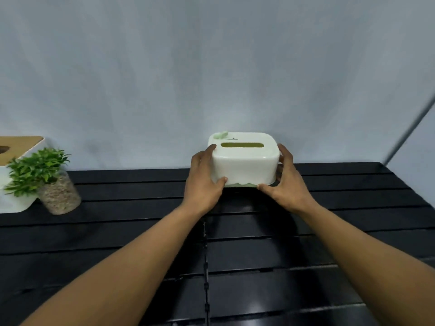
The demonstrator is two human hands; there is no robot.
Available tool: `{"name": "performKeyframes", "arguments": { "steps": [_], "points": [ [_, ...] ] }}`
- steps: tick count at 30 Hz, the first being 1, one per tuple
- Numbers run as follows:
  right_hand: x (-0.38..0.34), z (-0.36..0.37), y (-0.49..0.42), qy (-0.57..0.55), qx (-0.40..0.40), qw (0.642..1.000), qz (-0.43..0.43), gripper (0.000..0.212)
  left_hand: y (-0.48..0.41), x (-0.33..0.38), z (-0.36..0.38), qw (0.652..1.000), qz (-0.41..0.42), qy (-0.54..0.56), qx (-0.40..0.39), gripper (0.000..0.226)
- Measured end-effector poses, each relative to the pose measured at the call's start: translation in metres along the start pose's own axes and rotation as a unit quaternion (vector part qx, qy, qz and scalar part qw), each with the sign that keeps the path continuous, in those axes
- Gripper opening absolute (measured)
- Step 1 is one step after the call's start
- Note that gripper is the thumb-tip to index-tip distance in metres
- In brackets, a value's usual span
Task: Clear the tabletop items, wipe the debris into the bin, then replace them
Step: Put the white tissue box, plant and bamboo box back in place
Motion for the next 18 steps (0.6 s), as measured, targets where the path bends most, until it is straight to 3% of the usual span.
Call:
{"name": "performKeyframes", "arguments": {
  "steps": [18],
  "points": [
    [0.057, -0.031, -0.021, -0.033, 0.014, 0.999, 0.039, 0.100, -0.011, 0.008, 0.072, 1.000, 0.021, -0.016, -0.017, 0.084]
  ]
}}
Point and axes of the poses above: each hand's wrist, its own y-axis away from the middle knuckle, its own z-axis out of the palm, x = y × z, the point moved 4 cm from there along -y, towards the middle knuckle, and after that the axes turned 7 degrees about x, right-handed, at the moved point
